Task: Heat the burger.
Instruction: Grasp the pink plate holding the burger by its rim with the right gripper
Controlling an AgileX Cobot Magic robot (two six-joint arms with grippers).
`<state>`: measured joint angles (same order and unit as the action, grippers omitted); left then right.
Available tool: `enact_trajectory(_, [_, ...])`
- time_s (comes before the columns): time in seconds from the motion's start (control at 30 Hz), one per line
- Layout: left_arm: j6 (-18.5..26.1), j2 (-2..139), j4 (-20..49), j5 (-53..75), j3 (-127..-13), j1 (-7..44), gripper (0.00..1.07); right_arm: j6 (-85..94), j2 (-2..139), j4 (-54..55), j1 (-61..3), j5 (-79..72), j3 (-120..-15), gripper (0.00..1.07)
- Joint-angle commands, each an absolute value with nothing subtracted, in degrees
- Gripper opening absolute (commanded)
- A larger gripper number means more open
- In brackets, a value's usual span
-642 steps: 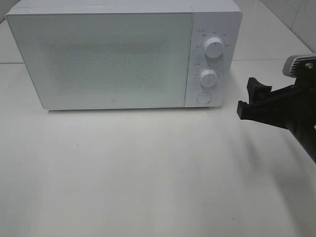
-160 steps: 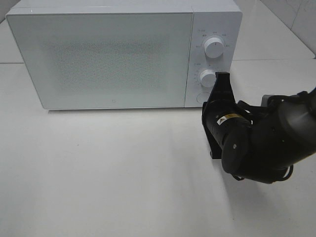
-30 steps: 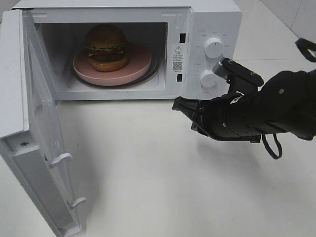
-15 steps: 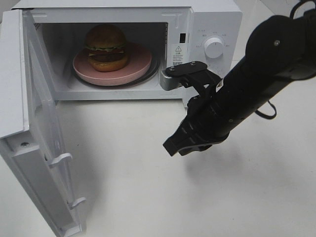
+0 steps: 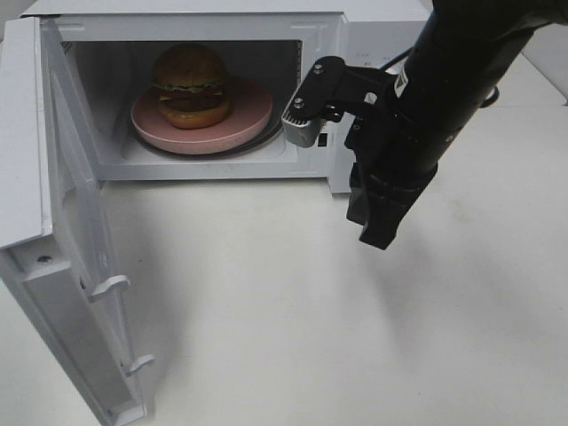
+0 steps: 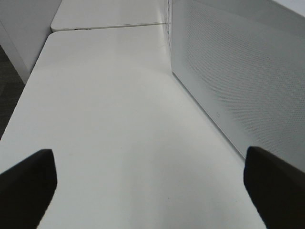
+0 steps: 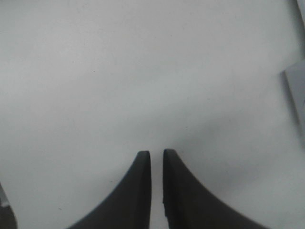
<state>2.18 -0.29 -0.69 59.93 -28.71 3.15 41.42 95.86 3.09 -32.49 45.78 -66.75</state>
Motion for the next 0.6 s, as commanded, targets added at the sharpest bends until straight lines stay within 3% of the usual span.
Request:
enact_trajectory(0.03, [2.2, -1.5, -0.6, 59.5, -28.5, 2.9, 1.00, 57.9, 95.2, 2.2, -32.4, 47.1, -68.9, 0.13])
enact_trajectory(0.07, [2.2, -1.5, -0.6, 59.5, -28.5, 2.9, 1.00, 57.9, 95.2, 2.2, -32.4, 47.1, -68.9, 0.13])
enact_trajectory(0.13, [2.2, -1.5, -0.6, 59.5, -28.5, 2.9, 1.00, 74.9, 95.2, 1.9, -32.4, 46.5, -69.4, 0.16])
enact_trajectory(0.3, [2.2, -1.5, -0.6, 59.5, -28.5, 2.9, 1.00, 79.6, 95.2, 1.8, -32.4, 43.1, -69.4, 0.28])
enact_trajectory(0.33, [2.2, -1.5, -0.6, 59.5, -28.5, 2.9, 1.00, 79.4, 95.2, 1.8, -32.5, 40.5, -69.4, 0.39])
enact_trajectory(0.37, [2.2, -1.5, -0.6, 59.5, -28.5, 2.9, 1.00, 79.4, 95.2, 1.8, -32.5, 40.5, -69.4, 0.39])
enact_trajectory(0.4, [2.2, -1.5, -0.6, 59.5, -28.5, 2.9, 1.00, 79.2, 95.5, 1.5, -33.1, 39.2, -69.4, 0.46])
enact_trajectory(0.43, [2.2, -1.5, -0.6, 59.5, -28.5, 2.9, 1.00, 78.8, 95.5, 0.0, -33.9, 36.7, -69.4, 0.61])
enact_trajectory(0.47, [2.2, -1.5, -0.6, 59.5, -28.5, 2.9, 1.00, 78.8, 95.5, 0.0, -33.9, 36.7, -69.4, 0.61])
enact_trajectory(0.53, [2.2, -1.5, -0.6, 59.5, -28.5, 2.9, 1.00, 77.3, 95.7, -2.1, -35.1, 32.6, -69.6, 0.81])
enact_trajectory(0.57, [2.2, -1.5, -0.6, 59.5, -28.5, 2.9, 1.00, 77.3, 95.7, -2.1, -35.1, 32.6, -69.6, 0.81])
enact_trajectory(0.6, [2.2, -1.5, -0.6, 59.5, -28.5, 2.9, 1.00, 76.3, 96.5, -3.1, -35.7, 31.2, -70.1, 0.90])
